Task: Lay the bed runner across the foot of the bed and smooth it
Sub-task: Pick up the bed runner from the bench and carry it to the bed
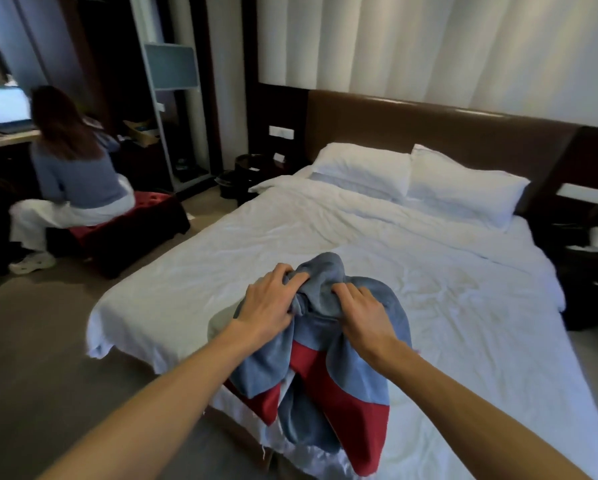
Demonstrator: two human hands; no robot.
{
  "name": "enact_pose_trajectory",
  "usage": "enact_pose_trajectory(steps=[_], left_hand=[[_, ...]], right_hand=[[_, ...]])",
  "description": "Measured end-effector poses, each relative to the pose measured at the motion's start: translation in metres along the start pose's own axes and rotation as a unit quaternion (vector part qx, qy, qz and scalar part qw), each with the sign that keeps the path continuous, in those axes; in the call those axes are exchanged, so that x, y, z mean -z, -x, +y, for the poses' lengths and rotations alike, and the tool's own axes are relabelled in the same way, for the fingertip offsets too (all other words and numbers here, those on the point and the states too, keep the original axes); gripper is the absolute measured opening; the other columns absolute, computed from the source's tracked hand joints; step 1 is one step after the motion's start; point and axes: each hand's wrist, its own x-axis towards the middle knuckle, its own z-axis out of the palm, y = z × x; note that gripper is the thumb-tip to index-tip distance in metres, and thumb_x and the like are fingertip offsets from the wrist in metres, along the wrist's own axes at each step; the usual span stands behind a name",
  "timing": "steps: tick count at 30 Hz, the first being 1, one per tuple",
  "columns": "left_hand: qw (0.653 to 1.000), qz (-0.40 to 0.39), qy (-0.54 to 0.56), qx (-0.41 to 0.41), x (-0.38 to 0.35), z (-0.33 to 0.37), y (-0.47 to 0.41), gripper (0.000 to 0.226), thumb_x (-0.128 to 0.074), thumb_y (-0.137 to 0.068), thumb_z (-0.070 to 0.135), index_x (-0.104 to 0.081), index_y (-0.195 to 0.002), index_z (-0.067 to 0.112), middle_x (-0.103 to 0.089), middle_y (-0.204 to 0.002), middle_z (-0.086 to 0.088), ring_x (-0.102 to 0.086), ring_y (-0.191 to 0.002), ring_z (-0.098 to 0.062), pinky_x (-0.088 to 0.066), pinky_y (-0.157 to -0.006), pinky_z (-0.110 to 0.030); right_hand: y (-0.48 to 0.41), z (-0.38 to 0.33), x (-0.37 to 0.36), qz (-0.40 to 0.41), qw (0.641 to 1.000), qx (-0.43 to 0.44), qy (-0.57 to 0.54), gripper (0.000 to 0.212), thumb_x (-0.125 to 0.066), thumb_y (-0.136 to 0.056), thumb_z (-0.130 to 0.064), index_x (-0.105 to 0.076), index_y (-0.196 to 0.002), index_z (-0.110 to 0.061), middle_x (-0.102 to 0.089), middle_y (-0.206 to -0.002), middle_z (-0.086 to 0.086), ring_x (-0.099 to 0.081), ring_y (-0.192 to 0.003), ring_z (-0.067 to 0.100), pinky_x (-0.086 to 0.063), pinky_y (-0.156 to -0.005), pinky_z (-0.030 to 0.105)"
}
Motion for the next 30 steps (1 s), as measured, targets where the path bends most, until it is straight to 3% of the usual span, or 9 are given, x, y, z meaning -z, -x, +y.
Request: enact_pose_trajectory(steps=[8,20,26,30], left_hand=[[0.997,-0.023,0.001,-0.068,-0.040,-0.009,-0.074,0.057,-0.069,-0.071,0.019,-0.044,-0.122,0.028,-0.040,-0.121,0.001,-0.036,-0.111,-0.024,-0.037,-0.053,-0.032],[0.990,-0.071,0.027,-0.115,-0.131,-0.032,-0.225,0.054,-0.065,-0.074,0.023,-0.043,-0.123,0.031,-0.039,-0.121,0.004,-0.035,-0.109,-0.020,-0.037,-0.055,-0.032],[0.988,-0.078,0.014,-0.132,-0.162,-0.046,-0.304,0.055,-0.070,-0.071,0.023,-0.046,-0.119,0.030,-0.041,-0.120,0.002,-0.040,-0.108,-0.022,-0.042,-0.052,-0.033],[0.985,-0.082,0.007,-0.149,-0.185,-0.059,-0.335,0.054,-0.075,-0.065,0.023,-0.051,-0.113,0.027,-0.047,-0.117,-0.002,-0.047,-0.103,-0.025,-0.044,-0.048,-0.032]], right_hand=[[-0.035,0.037,-0.020,-0.020,0.994,-0.096,0.045,0.027,-0.048,-0.086,-0.005,-0.050,-0.112,-0.010,-0.053,-0.099,0.008,-0.047,-0.086,0.029,-0.045,-0.066,0.044],[-0.135,0.143,-0.086,-0.002,0.985,-0.171,0.025,0.023,-0.048,-0.083,-0.002,-0.050,-0.104,-0.012,-0.054,-0.091,0.005,-0.044,-0.077,0.023,-0.043,-0.059,0.038],[-0.192,0.188,-0.109,0.025,0.985,-0.172,-0.013,0.019,-0.054,-0.082,-0.001,-0.056,-0.100,-0.007,-0.057,-0.084,0.008,-0.050,-0.073,0.027,-0.046,-0.057,0.042],[-0.219,0.209,-0.129,0.011,0.983,-0.180,-0.018,0.027,-0.053,-0.078,0.004,-0.057,-0.103,-0.006,-0.058,-0.086,0.010,-0.050,-0.075,0.029,-0.045,-0.057,0.043]])
